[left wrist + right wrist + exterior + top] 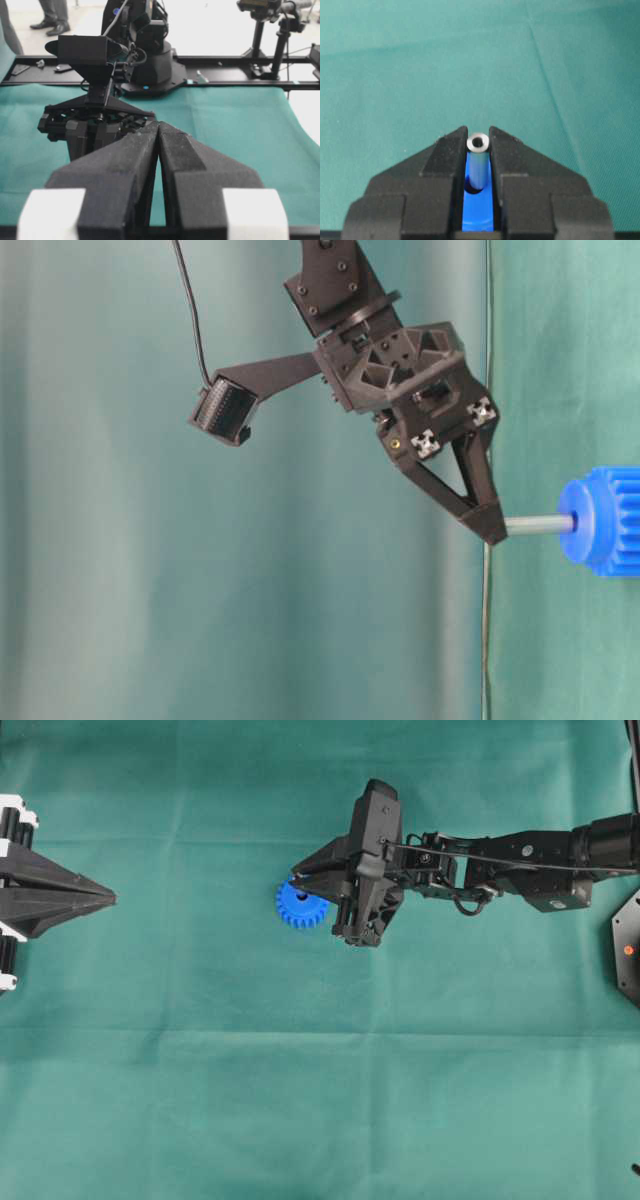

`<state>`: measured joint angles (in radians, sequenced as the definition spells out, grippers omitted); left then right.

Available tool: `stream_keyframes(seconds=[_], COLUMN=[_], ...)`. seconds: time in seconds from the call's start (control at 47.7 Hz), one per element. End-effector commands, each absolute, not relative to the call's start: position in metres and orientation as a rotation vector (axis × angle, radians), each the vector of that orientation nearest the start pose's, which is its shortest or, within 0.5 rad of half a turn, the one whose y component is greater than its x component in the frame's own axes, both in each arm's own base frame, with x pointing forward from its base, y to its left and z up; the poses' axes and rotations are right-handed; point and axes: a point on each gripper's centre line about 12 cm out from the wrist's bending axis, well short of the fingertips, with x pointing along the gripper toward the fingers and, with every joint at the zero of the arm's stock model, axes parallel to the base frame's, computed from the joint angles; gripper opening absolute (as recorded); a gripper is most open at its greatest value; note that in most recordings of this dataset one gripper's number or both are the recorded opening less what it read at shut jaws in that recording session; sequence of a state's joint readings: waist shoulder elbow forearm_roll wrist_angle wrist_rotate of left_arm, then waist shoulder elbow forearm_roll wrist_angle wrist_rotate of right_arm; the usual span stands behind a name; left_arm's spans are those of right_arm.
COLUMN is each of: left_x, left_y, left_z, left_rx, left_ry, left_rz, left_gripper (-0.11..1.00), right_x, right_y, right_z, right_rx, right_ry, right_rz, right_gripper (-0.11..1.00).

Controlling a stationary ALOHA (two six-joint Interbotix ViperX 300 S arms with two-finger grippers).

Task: Insert the shaft placed at a random location into the center hole of the small gear at another random location.
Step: 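Lower the shaft into the gear's center hole with the right gripper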

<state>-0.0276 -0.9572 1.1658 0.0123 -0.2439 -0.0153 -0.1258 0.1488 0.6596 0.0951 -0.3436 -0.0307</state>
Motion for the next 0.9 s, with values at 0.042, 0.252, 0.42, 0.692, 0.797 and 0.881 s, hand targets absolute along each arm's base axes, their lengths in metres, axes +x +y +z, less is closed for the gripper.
stream_keyframes(seconds=[0.042, 0.252, 0.42, 0.692, 0.797, 0.881], left_x=[0.203, 0.203, 0.203, 0.203, 0.203, 0.202], left_y=[-0.007, -0.007, -0.007, -0.007, -0.007, -0.007], left_z=[0.297, 0.297, 0.297, 0.297, 0.297, 0.297], left_rx=[-0.003, -0.003, -0.003, -0.003, -0.003, -0.003], left_ry=[-0.051, -0.051, -0.052, -0.051, -0.052, -0.052], left_rz=[-0.034, -0.034, -0.034, -0.034, -0.034, -0.034], left_gripper=[0.0, 0.0, 0.0, 0.0, 0.0, 0.0], right_x=[0.413, 0.411, 0.412, 0.415, 0.414, 0.414], right_y=[-0.055, -0.054, -0.054, -0.054, -0.054, -0.054], right_z=[0.168, 0.176, 0.172, 0.154, 0.151, 0.15], right_rx=[0.071, 0.065, 0.065, 0.073, 0.073, 0.073], right_ry=[0.404, 0.384, 0.39, 0.43, 0.436, 0.435], right_rz=[-0.165, -0.161, -0.161, -0.163, -0.163, -0.164], right_gripper=[0.13, 0.13, 0.13, 0.13, 0.13, 0.13])
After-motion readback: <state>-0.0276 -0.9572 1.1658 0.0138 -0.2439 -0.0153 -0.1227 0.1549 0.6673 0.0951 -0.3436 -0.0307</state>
